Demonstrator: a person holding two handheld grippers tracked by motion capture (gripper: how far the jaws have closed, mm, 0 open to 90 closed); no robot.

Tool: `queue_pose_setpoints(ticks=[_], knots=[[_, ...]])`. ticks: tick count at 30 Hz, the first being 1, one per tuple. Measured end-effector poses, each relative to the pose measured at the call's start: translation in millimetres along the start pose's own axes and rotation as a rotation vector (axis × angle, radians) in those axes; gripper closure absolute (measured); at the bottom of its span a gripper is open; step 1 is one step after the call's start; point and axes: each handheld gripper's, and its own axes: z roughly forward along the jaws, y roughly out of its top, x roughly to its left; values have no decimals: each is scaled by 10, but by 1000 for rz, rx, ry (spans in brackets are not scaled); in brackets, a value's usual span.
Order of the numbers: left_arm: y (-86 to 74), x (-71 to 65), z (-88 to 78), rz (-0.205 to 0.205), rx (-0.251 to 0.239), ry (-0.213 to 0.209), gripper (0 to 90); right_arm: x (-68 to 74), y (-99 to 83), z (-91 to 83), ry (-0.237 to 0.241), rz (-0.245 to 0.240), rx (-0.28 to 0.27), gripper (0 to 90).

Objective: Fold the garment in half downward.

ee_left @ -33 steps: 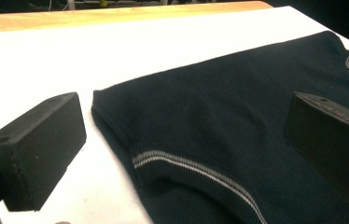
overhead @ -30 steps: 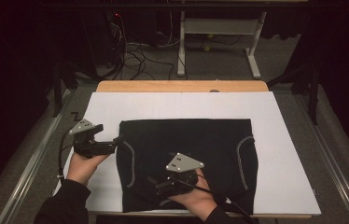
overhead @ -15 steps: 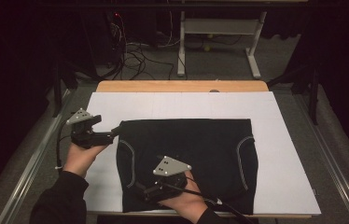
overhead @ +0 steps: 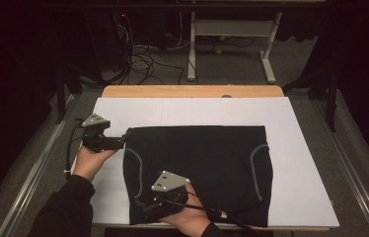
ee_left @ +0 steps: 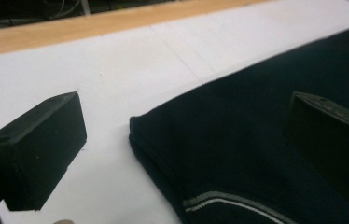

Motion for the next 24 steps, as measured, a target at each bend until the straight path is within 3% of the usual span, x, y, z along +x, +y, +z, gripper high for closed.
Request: queue_pose_setpoints(ticks=[4, 8, 14, 19, 24], knots=[[-27, 21, 144, -34, 19, -23, 0, 74, -39, 48, 16, -5, 18, 5], [-51, -17, 275, -31, 27, -36, 0, 139, -80, 67, 32, -8, 35, 5], [-98, 50, 444, -68, 32, -33, 0, 202, -102, 68, 42, -14, 45, 5], [-157, 108, 552, -62, 69, -23, 0, 231, -122, 25, 44, -10, 43, 5], [-194, 174, 618, -86, 81, -3, 0, 273, -146, 29, 47, -18, 50, 5]])
